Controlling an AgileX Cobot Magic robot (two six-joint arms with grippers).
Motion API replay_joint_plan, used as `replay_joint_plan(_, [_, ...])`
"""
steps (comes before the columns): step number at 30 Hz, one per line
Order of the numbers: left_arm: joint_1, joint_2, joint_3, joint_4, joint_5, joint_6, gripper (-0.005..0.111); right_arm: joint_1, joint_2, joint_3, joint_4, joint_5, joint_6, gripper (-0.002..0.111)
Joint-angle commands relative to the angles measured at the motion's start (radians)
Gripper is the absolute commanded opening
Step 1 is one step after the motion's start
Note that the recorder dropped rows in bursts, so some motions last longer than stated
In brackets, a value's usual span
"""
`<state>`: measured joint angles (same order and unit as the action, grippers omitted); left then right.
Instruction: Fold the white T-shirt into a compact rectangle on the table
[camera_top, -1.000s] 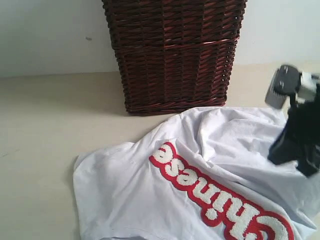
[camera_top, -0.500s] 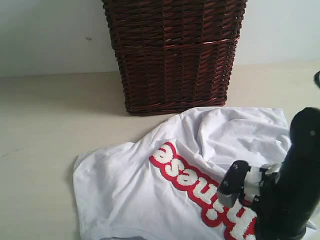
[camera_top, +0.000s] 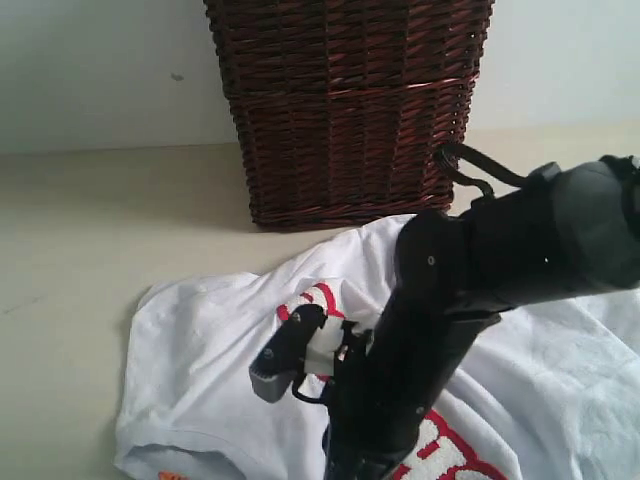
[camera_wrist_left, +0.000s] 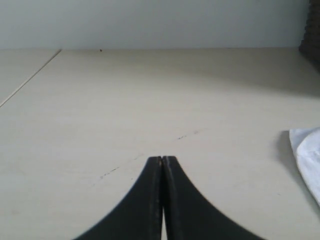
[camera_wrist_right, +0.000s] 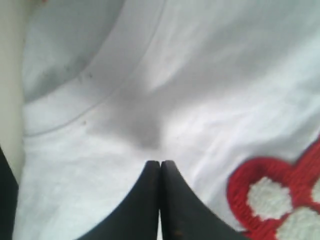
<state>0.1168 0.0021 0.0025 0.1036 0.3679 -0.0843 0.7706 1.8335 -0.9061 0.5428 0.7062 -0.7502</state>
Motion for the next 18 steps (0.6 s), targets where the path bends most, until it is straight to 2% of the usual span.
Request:
replay_joint_plan(1, [0.003, -0.002, -0.002, -0.004, -0.007, 0.001, 0.000, -0.002, -0.066, -0.040, -0.109, 0.016, 0.026, 0.000])
replay_joint_plan(6, [0.003, -0.002, -0.002, -0.004, -0.007, 0.001, 0.000, -0.045, -0.146, -0.010, -0.347, 0.051, 0.227, 0.000])
replay_joint_plan(10, [0.003, -0.002, -0.002, -0.004, -0.007, 0.001, 0.000, -0.069, -0.081, 0.025, -0.368, -0.030, 0.273, 0.000])
replay_joint_plan(18, [0.003, -0.002, -0.002, -0.004, -0.007, 0.001, 0.000, 0.047, 0.097, -0.035, -0.357, -0.044, 0.285, 0.000])
